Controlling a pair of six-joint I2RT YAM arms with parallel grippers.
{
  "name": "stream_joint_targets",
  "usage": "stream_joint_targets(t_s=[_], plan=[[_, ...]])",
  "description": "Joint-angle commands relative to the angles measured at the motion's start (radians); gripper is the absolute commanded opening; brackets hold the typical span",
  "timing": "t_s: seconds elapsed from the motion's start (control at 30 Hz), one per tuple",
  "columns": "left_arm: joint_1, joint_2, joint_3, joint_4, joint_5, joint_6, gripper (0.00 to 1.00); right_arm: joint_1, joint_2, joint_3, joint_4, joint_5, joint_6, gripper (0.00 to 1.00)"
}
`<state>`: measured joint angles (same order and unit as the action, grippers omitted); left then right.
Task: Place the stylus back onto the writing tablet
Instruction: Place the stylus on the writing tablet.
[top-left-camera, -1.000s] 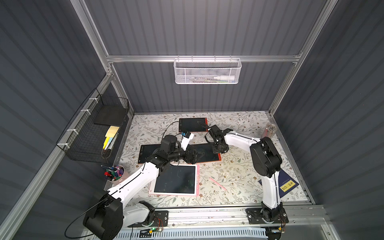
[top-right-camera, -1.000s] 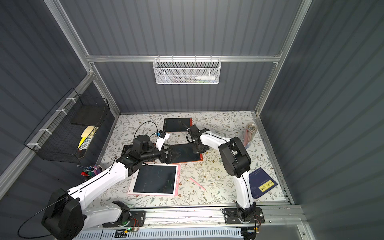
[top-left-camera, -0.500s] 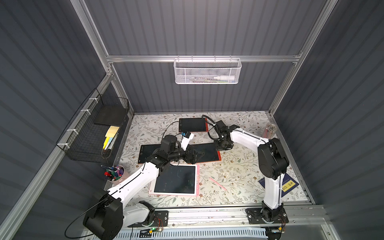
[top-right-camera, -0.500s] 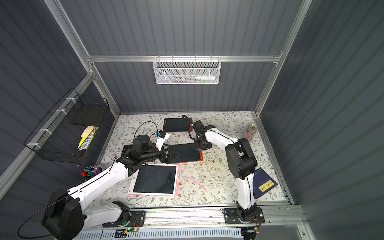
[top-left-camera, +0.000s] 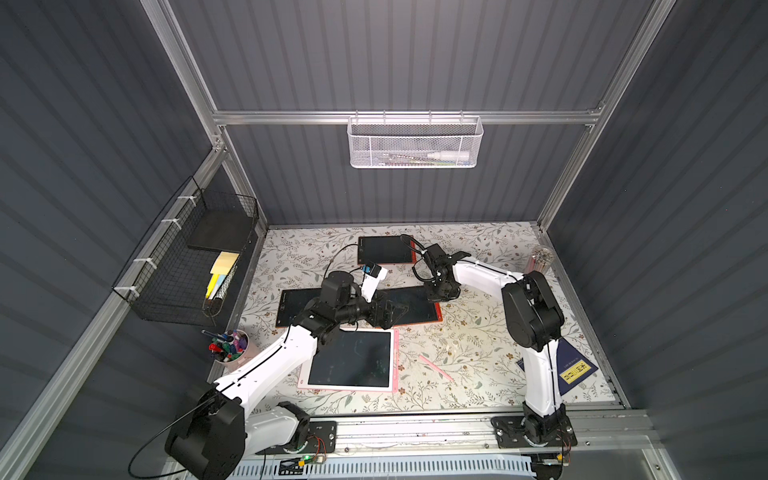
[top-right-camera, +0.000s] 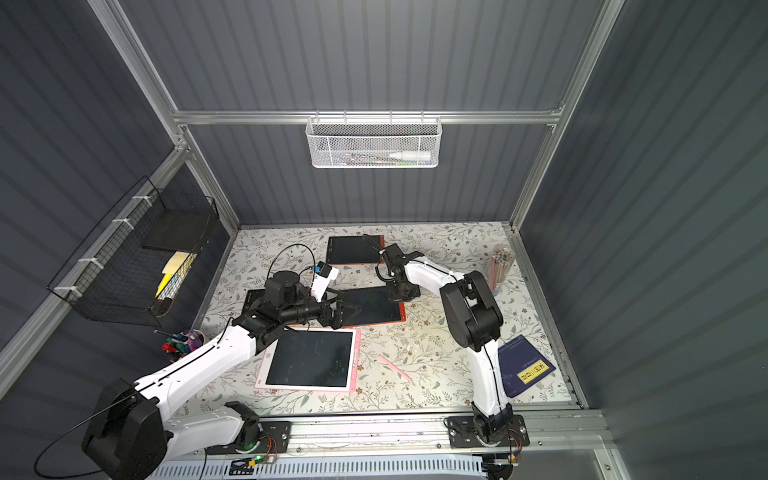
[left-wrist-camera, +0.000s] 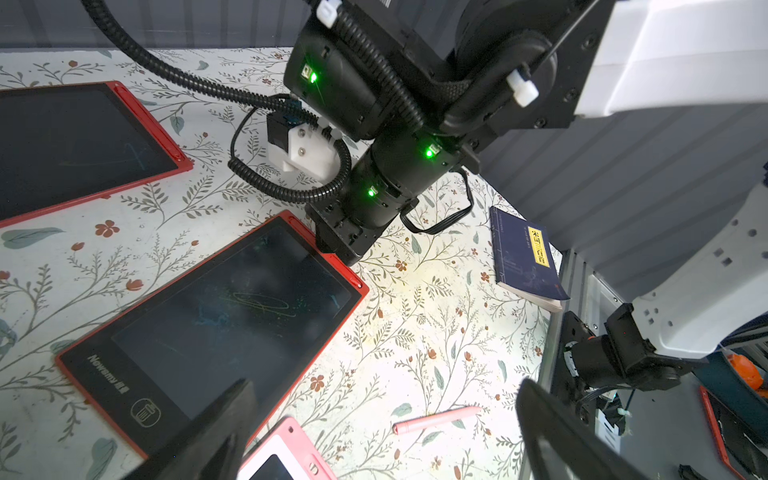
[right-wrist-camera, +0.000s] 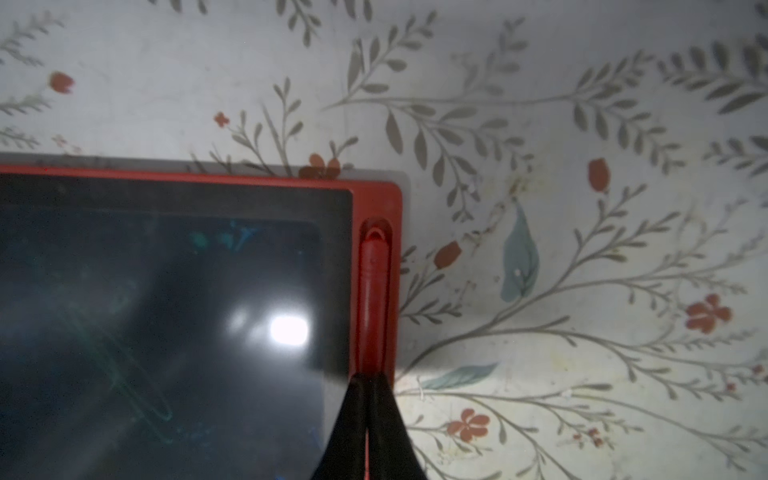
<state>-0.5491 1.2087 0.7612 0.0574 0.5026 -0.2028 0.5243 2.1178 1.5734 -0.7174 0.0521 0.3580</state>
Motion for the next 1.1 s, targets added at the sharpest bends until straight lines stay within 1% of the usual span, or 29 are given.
stream_joint_targets(t_s=[0.0, 0.23, 0.43, 0.57, 0.87, 0.93, 1.07], plan=[[-0.001, -0.014, -0.008, 0.018, 0.022, 0.006, 0.99, -0.002, 0.039, 0.018, -0.022, 0.008, -0.001, 0.09], [-0.001, -0.024, -0.007, 0.019, 0.027, 0.009, 0.99, -0.001, 0.036, 0.005, -0.031, 0.031, 0.001, 0.09], [0.000, -0.027, -0.007, 0.017, 0.035, 0.013, 0.99, -0.001, -0.008, 0.051, -0.041, -0.004, 0.002, 0.10], [0.000, -0.036, -0.008, 0.016, 0.035, 0.011, 0.99, -0.002, -0.027, 0.037, -0.036, -0.004, 0.008, 0.11], [0.000, -0.041, -0.009, 0.013, 0.015, 0.000, 0.99, -0.002, 0.002, 0.031, -0.075, -0.001, 0.014, 0.11], [0.000, -0.038, -0.009, 0.015, 0.015, 0.000, 0.99, -0.002, 0.010, 0.031, -0.091, 0.017, 0.016, 0.11], [0.000, -0.038, -0.008, 0.012, 0.017, 0.005, 0.99, -0.001, 0.019, 0.007, -0.074, 0.023, 0.014, 0.11]])
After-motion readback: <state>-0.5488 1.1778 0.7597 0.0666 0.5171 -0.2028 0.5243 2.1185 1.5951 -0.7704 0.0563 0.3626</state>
